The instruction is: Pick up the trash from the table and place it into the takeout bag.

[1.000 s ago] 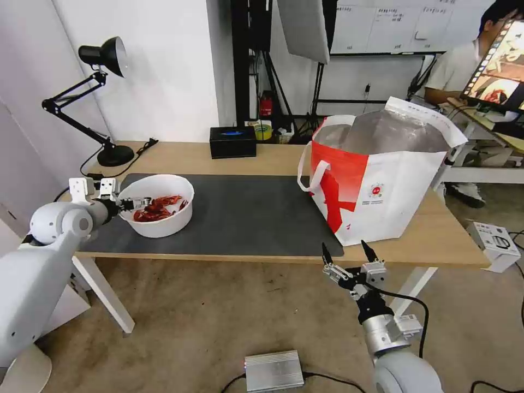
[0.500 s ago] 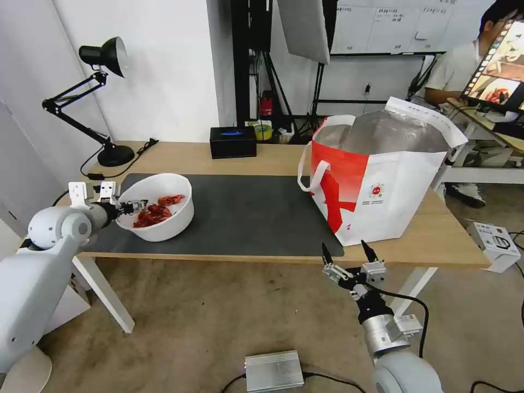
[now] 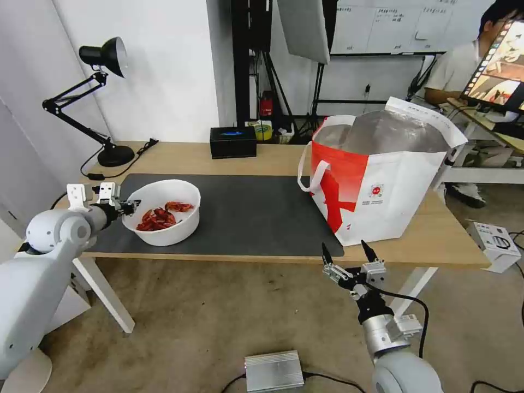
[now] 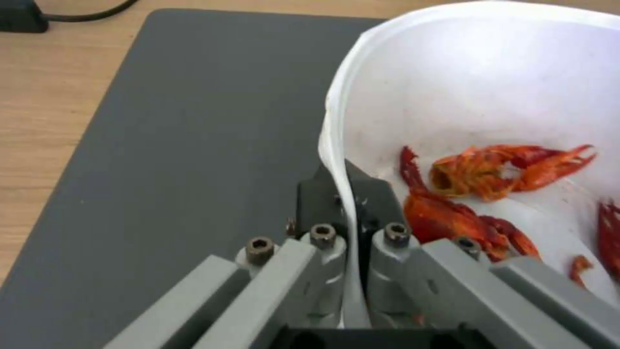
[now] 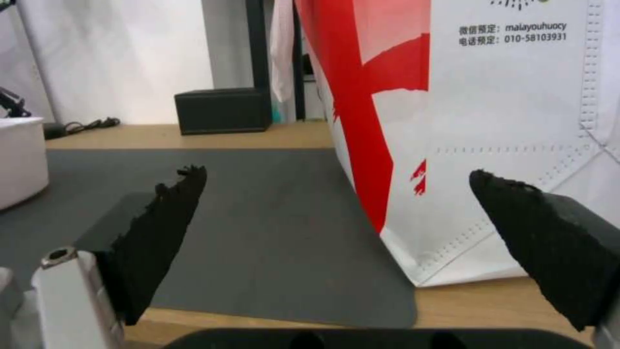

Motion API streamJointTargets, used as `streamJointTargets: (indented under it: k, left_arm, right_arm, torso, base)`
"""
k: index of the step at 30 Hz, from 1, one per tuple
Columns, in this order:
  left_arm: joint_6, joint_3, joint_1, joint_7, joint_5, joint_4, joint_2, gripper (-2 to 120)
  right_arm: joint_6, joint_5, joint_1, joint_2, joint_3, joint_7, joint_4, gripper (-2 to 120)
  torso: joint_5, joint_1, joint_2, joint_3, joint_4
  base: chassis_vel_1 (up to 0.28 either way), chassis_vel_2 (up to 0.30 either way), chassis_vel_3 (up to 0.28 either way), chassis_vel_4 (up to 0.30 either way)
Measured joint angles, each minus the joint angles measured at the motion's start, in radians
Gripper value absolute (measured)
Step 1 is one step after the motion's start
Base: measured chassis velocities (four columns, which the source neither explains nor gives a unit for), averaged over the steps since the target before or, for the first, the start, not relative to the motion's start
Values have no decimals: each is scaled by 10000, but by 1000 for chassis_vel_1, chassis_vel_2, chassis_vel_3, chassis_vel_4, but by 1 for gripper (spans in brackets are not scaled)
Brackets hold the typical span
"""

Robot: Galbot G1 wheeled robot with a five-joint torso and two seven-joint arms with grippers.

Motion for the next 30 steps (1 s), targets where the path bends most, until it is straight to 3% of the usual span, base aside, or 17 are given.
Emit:
streamJointTargets:
  k: [12,30]
  left_arm:
    - [104,-350,374,-176,-712,-1124,-164,0]
    - [115,-531,773,-1969,-3916,-3174,-339,0]
  right_arm:
    - [0,0,0,0,0,0,0,100]
    - [0,1,0,0,0,0,0,100]
  torso:
    - [-3,0,-1,1,0]
    - [-1,0,-1,1,0]
  base:
    - [0,0,0,0]
    - [0,0,0,0]
